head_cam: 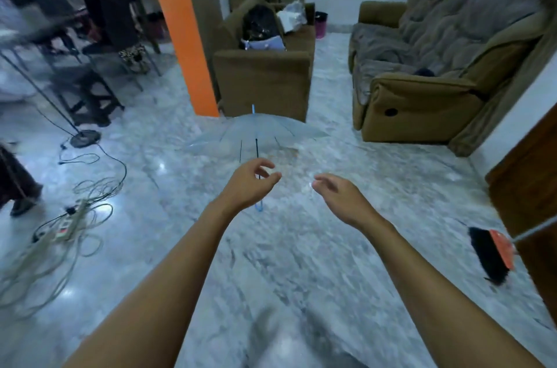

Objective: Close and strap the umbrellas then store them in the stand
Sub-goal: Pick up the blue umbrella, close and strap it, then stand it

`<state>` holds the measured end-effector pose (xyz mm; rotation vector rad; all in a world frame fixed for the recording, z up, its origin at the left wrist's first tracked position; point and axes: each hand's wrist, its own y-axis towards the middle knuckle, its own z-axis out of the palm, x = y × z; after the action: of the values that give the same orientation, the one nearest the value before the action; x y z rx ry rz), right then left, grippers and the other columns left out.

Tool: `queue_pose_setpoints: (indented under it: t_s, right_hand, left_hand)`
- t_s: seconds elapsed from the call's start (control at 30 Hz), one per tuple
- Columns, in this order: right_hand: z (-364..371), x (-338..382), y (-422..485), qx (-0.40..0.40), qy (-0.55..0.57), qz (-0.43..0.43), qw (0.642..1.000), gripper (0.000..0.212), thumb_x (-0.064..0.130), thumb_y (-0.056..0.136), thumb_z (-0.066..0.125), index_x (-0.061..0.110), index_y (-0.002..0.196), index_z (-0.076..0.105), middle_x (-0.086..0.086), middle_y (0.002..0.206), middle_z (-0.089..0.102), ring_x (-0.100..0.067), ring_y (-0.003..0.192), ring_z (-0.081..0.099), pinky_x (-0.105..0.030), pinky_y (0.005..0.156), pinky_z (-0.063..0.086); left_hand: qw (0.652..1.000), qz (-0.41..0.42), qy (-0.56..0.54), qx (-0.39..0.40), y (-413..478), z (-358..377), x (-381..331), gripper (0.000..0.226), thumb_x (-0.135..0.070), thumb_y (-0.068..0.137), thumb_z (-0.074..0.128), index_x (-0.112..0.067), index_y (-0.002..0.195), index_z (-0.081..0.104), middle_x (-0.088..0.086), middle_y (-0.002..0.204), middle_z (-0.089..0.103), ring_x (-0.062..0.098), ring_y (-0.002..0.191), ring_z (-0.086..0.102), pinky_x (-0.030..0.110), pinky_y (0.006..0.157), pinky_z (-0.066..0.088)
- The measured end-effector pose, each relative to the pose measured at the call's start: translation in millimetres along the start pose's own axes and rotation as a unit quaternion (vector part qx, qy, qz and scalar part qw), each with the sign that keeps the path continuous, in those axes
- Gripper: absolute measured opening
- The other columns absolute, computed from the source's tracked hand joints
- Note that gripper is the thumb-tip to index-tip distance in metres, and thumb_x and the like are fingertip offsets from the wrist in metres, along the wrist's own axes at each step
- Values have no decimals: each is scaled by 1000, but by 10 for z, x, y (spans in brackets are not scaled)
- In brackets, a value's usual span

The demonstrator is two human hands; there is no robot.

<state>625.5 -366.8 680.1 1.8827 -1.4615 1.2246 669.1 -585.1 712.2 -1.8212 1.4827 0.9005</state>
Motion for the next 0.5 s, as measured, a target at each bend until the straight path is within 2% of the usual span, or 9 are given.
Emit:
queue_pose_setpoints:
  t_s: [0.13, 0.23, 0.4, 0.5]
  right_hand:
    - [331, 104, 545, 31, -26, 1, 999, 41, 45, 97, 53, 22, 132, 58, 1, 132, 61, -9, 109, 56, -26, 88, 43]
    - [541, 114, 1067, 48, -26, 11, 998, 43, 46, 98, 53, 22, 134, 57, 2, 132, 61, -10, 111, 57, -26, 87, 43]
    - [914, -53, 2186, 51, -11, 29, 998, 39, 40, 99, 53, 20, 132, 58, 1, 131, 62, -9, 110, 57, -23, 88, 42]
    - [1144, -274, 2935, 55, 3, 70, 996, 38, 39, 99, 53, 20, 131, 59, 3, 131, 61, -7, 110, 55, -20, 84, 40]
  left_hand:
    - [999, -19, -15, -26, 337, -355, 388, 25, -38, 89, 64, -24, 110, 64, -8, 93, 63, 6, 81, 61, 18, 63, 43]
    - [999, -34, -17, -23, 722, -484, 678, 26, -38, 90, 63, -22, 111, 64, -11, 91, 61, 7, 82, 62, 17, 66, 45]
    - [997, -76, -21, 5, 1731, -480, 1271, 22, -34, 92, 62, -22, 110, 63, -7, 93, 61, 6, 75, 61, 16, 63, 44]
    - [990, -131, -38, 29, 2436, -371, 1710, 22, -31, 92, 62, -19, 110, 65, 4, 97, 65, 15, 77, 63, 18, 61, 45]
